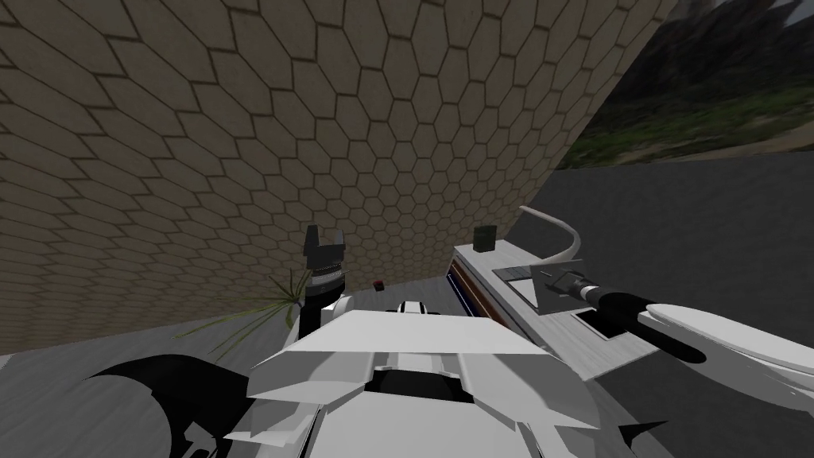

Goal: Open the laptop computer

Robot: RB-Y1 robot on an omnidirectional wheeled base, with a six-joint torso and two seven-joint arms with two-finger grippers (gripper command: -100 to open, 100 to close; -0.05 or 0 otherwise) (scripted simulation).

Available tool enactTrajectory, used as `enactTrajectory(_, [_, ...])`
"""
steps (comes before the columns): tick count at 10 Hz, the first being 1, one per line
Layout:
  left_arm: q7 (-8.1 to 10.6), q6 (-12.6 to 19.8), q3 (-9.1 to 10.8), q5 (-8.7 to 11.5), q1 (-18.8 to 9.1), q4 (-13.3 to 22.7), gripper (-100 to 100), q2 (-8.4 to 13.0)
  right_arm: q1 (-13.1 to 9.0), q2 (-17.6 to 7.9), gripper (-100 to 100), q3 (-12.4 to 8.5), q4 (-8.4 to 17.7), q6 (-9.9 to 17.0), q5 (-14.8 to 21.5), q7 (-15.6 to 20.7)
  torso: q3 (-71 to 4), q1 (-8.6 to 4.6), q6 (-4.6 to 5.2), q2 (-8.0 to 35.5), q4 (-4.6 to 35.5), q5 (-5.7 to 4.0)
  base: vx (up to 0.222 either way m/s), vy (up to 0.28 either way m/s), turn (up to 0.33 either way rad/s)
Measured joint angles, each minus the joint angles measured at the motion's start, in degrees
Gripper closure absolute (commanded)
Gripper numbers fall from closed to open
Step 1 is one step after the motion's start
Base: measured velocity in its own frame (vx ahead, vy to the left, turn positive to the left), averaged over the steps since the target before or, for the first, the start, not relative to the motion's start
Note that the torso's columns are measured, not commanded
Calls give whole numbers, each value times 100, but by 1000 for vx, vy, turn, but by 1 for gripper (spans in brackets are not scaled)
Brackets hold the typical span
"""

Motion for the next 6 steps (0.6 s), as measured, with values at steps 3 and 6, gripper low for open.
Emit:
enactTrajectory(3, [0,0,0,0,0,0,0,0,303,-339,100,95,62,-102,-32,-138,22,-22,-9,31,10,-11,157,49,-24])
enactTrajectory(6, [0,0,0,0,0,0,0,0,639,-686,100,141,261,-365,-52,-227,21,-30,-6,27,5,-21,122,49,-17])
